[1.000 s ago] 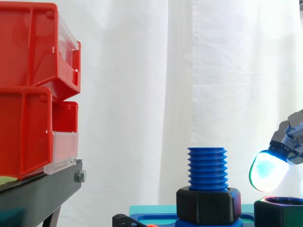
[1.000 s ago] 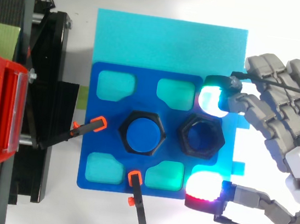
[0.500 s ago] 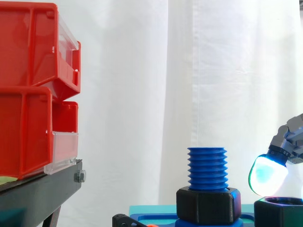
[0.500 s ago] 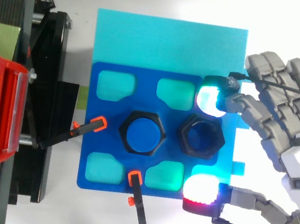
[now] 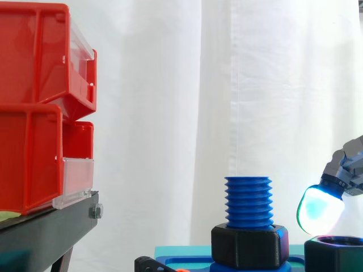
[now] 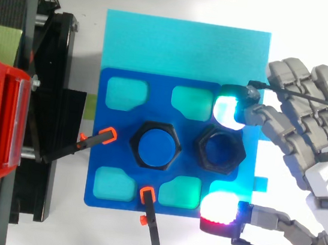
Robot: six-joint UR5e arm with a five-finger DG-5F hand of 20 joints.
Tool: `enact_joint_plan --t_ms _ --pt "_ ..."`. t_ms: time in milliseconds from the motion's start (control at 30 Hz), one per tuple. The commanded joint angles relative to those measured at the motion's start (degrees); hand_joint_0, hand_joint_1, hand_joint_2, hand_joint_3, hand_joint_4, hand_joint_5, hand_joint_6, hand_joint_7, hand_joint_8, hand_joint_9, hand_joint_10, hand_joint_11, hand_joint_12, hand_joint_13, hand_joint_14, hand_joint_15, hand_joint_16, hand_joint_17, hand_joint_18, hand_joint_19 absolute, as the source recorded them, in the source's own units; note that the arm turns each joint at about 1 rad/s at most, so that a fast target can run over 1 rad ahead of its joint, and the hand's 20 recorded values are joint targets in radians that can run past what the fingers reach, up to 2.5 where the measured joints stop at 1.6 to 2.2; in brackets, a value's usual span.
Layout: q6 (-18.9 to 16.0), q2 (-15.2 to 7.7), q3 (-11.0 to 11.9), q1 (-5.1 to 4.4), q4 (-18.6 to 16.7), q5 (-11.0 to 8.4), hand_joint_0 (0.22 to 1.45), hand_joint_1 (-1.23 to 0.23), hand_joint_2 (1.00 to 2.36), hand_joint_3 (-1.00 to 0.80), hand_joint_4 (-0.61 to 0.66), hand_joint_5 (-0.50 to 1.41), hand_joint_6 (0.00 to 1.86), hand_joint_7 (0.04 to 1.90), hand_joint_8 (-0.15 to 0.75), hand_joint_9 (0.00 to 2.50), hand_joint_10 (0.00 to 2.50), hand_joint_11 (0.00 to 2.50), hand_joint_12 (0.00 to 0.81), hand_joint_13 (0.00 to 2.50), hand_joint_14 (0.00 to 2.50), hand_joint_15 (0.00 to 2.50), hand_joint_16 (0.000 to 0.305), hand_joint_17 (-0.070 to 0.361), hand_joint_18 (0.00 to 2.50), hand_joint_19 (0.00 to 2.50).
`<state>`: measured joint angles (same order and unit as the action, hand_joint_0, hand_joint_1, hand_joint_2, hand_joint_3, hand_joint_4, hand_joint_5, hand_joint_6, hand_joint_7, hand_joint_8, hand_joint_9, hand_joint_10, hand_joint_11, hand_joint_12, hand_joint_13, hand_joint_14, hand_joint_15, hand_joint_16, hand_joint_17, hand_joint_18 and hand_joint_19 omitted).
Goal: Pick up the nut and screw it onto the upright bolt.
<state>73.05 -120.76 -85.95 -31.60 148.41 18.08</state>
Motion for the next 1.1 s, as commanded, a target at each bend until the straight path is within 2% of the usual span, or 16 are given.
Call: enact_joint_plan --t_ms 0,233,767,1067 --pt "0.69 0.0 -0.01 0.04 0.21 -0.24 0.3 -0.82 1.0 -0.5 0.25 -0.3 0.5 0.82 0.312 0.0 0.0 0.0 0.472 0.0 0.0 0.0 0.074 0.167 0.0 0.0" --pt "2.01 0.0 -0.01 0.57 0.21 -0.24 0.31 -0.81 1.0 -0.5 0.26 -0.3 0.5 0.82 0.314 0.0 0.0 0.0 0.47 0.0 0.0 0.0 0.074 0.165 0.0 0.0" --pt "1.65 0.0 -0.45 0.57 1.0 -0.42 0.31 -0.76 1.0 -0.5 0.26 -0.3 0.5 0.82 0.321 0.0 0.0 0.0 0.475 0.0 0.0 0.0 0.074 0.165 0.0 0.0" --pt "2.88 0.0 -0.89 0.22 -0.31 -0.15 0.32 -0.78 1.0 -0.5 0.28 -0.29 0.5 0.81 0.334 0.02 0.0 0.0 0.483 0.06 0.0 0.0 0.074 0.166 0.03 0.0"
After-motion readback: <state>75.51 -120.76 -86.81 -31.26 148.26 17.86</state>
